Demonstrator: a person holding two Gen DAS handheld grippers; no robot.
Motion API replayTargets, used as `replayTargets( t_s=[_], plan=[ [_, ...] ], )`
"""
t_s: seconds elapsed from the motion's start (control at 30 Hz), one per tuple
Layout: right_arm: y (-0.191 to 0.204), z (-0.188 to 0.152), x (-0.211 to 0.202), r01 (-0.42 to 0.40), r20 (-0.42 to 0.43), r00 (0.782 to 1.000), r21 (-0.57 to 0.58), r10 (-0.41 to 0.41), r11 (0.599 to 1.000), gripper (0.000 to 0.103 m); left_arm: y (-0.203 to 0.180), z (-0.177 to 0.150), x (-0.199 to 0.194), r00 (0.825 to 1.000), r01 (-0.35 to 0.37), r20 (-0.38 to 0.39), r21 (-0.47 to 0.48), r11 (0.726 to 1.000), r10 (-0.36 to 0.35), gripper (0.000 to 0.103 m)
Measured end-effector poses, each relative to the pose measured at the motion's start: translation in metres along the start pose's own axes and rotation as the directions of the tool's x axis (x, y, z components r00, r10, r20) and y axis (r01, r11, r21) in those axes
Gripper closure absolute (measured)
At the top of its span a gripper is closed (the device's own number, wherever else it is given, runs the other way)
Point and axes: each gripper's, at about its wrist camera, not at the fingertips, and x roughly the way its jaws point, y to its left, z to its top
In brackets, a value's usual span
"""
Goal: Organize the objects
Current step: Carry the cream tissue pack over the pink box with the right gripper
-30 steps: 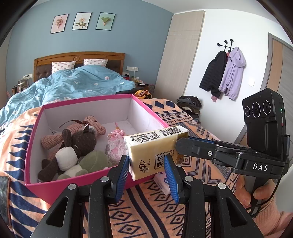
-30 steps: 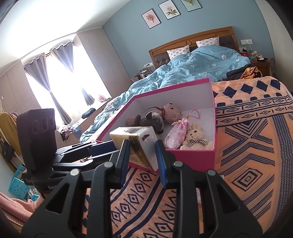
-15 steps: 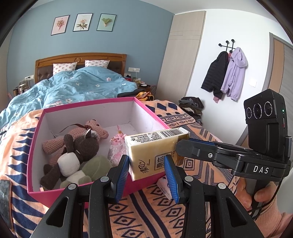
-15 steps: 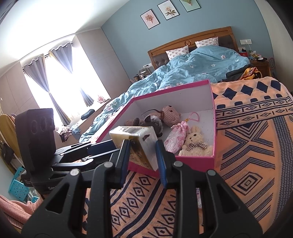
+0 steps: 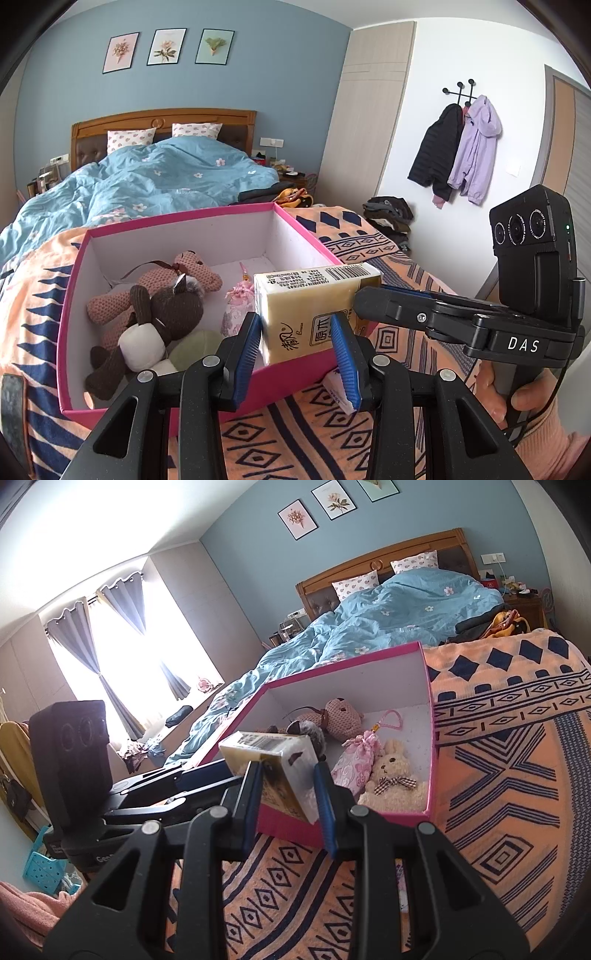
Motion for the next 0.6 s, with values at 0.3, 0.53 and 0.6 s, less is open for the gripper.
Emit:
replayTargets(
  t_s=[0.3, 0.53, 0.6],
  plan=[
    [-0.003, 0.003, 0.005, 0.016, -0.002, 1.0, 0.0, -0.016, 1.0, 0.071, 0.003, 0.004, 0.009, 1.0, -0.006, -0.01, -0.009, 1.0, 0.006, 0.064],
    [-0.007, 0.004, 0.01, 0.026, -0.006, 1.0, 0.01, -0.026, 1.0, 0.071, 0.009, 0.004, 0.015, 1.0, 0.0, -0.021, -0.031, 1.0, -0.001, 0.064],
    [-0.007, 0.004, 0.011, 0.029, -0.005, 1.0, 0.01, -0.029, 1.0, 0.071, 0.008, 0.005, 0.016, 1.0, -0.002, -0.023, -0.031, 1.0, 0.001, 0.064]
  ],
)
